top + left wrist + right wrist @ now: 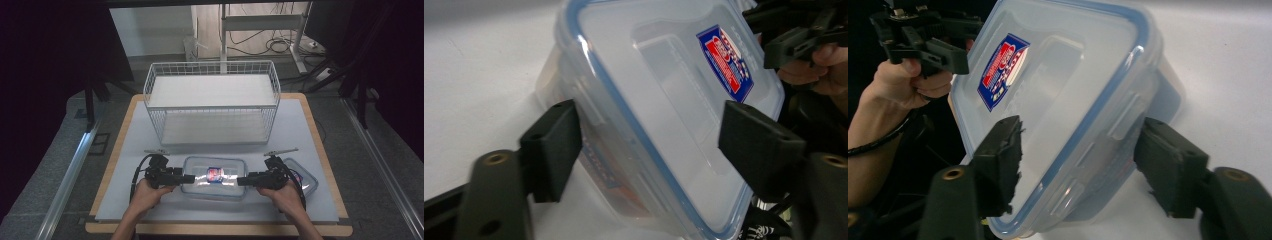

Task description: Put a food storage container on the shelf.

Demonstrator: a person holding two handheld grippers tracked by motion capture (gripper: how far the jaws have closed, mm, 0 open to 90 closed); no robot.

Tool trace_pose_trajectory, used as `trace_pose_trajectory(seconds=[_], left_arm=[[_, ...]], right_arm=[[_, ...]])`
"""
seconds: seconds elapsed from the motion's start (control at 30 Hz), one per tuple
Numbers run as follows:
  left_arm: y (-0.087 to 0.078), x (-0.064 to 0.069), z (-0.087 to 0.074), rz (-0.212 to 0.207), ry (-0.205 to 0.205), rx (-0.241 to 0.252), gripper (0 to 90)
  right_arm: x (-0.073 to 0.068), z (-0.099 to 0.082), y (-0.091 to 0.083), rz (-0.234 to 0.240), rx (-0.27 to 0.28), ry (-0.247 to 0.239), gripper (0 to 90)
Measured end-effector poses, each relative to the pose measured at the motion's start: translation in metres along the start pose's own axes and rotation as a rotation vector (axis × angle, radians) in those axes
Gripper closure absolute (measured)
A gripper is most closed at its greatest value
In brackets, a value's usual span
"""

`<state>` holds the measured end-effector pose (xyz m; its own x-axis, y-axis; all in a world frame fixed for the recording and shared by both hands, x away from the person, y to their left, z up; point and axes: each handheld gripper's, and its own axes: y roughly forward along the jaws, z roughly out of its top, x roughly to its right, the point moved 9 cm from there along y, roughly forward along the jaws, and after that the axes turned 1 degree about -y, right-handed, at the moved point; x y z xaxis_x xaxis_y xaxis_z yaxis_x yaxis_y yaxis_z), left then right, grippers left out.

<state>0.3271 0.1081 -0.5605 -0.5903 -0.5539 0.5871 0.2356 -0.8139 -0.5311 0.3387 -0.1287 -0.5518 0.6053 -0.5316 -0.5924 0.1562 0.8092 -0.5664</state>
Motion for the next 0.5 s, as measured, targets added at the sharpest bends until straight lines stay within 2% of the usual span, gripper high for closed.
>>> trace_pose_trajectory(seconds=[0.13,0.23,0.4,0.43,0.5], left_arm=[[-0.006,0.003,-0.003,-0.003,-0.005,0.036,37.3],[-0.012,0.008,-0.006,-0.011,-0.013,0.067,43.4],[-0.016,0.011,-0.012,-0.009,-0.013,0.075,45.8],[-0.019,0.012,-0.015,-0.017,-0.016,0.077,47.9],[-0.020,0.013,-0.017,-0.021,-0.018,0.080,48.4]], right_arm=[[-0.006,-0.001,-0.005,-0.015,0.013,-0.010,42.5],[-0.009,-0.003,-0.009,0.002,0.041,0.000,47.4],[-0.012,-0.006,-0.009,0.013,0.039,0.002,47.1],[-0.013,-0.008,-0.007,0.024,0.023,0.012,43.6],[-0.013,-0.009,-0.005,0.032,0.015,0.019,42.1]])
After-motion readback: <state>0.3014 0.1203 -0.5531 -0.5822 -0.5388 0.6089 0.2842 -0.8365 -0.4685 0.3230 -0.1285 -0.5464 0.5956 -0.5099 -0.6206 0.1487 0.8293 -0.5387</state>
